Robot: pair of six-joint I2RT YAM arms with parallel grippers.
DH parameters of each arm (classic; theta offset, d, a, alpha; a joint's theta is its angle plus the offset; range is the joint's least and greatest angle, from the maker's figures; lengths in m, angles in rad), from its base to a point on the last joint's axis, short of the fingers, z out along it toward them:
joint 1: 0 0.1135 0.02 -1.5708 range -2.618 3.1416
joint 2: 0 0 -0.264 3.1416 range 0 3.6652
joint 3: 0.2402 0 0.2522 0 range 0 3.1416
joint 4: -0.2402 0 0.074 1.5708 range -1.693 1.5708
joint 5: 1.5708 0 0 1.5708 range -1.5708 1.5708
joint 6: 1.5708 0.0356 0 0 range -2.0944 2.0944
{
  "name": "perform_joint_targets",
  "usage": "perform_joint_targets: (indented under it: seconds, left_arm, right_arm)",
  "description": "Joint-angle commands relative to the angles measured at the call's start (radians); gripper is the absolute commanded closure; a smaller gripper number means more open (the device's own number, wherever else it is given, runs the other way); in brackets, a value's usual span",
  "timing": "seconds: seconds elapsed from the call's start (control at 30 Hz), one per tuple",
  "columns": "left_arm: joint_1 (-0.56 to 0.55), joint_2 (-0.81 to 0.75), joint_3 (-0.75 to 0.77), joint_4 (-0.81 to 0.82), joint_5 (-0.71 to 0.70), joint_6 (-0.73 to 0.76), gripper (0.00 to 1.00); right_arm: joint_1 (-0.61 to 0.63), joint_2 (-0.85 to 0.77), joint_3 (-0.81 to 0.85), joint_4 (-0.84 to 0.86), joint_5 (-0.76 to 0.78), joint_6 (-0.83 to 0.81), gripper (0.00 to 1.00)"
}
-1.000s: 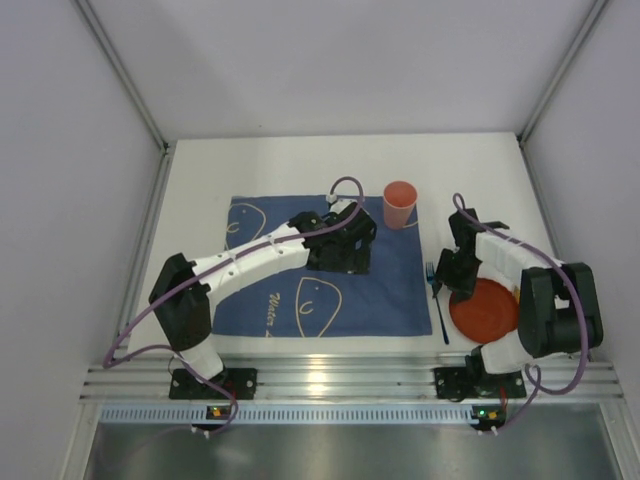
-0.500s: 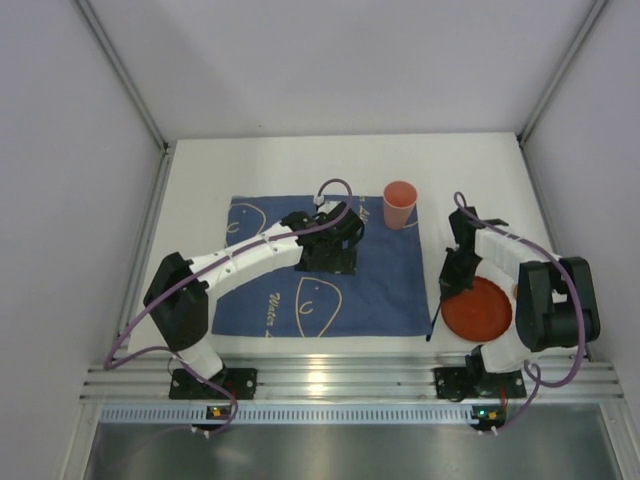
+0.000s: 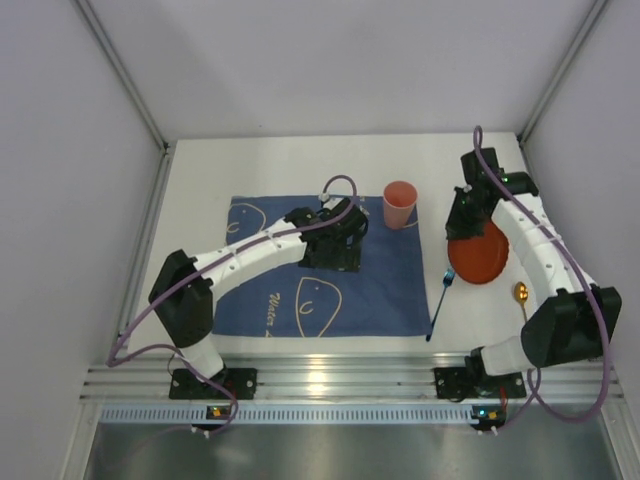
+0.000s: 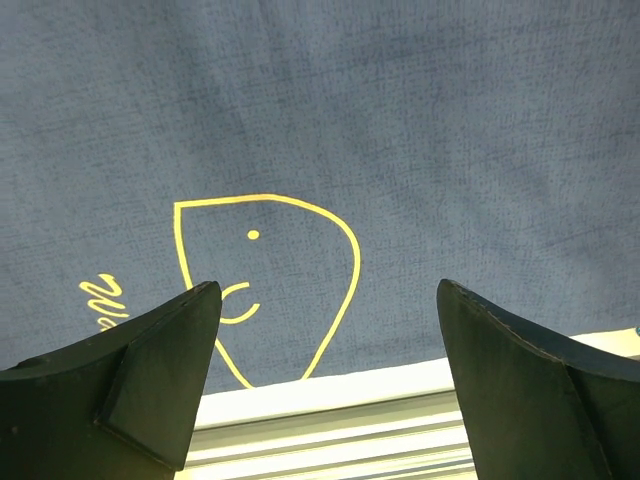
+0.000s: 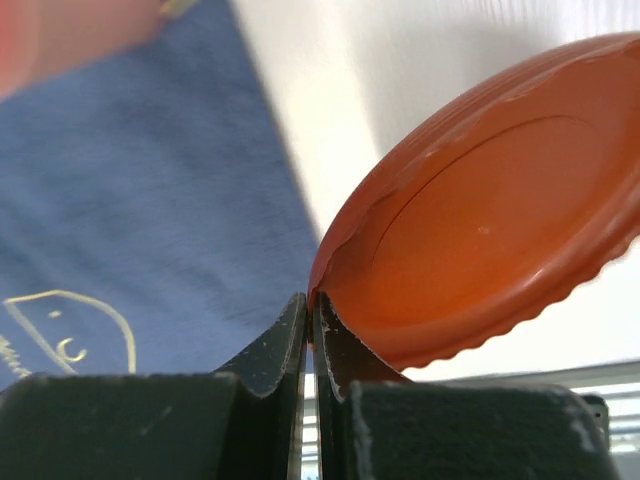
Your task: Set the dinner table for one person
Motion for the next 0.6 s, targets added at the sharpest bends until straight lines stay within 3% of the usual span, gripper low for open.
perform_joint_targets:
  seconds: [0.0, 0.03, 0.1, 0.13, 0.23, 0.3, 0.43, 0.57]
  left_arm:
    - [0.018, -0.021, 0.076, -0.047, -0.069, 0.0, 0.05]
    - [0.04, -0.054, 0.096, -0.064, -0.093, -0.013, 0.04]
    - [0.077, -0.107, 0.104, -0.107, -0.152, -0.042, 0.02]
    - [0.132, -0.168, 0.102, -0.124, -0.176, -0.057, 0.02]
    - [0.272, -0.309, 0.064, -0.179, -0.215, -0.116, 0.02]
    - [0.339, -0.415, 0.018, -0.193, -0.277, -0.117, 0.02]
    - [0.37, -0.519, -0.019, -0.275, -0.377, -0.125, 0.02]
    - [0.374, -0.585, -0.036, -0.381, -0.422, -0.197, 0.02]
  right_arm:
    - [0.101, -0.019, 0.252, -0.15, 0.046, 0.004, 1.0]
    - [0.182, 0.025, 0.413, -0.182, 0.067, 0.01, 1.0]
    - [0.264, 0.086, 0.587, -0.271, 0.098, 0.036, 1.0]
    - [0.337, 0.163, 0.758, -0.296, 0.097, 0.048, 1.0]
    - [0.481, 0.345, 1.056, -0.391, 0.074, 0.06, 1.0]
    - [0.552, 0.412, 1.108, -0.368, 0.036, 0.053, 1.0]
    - [0.739, 0.539, 1.061, -0.264, -0.021, 0.013, 1.0]
    - [0.798, 0.665, 1.05, -0.206, -0.028, -0.027, 1.0]
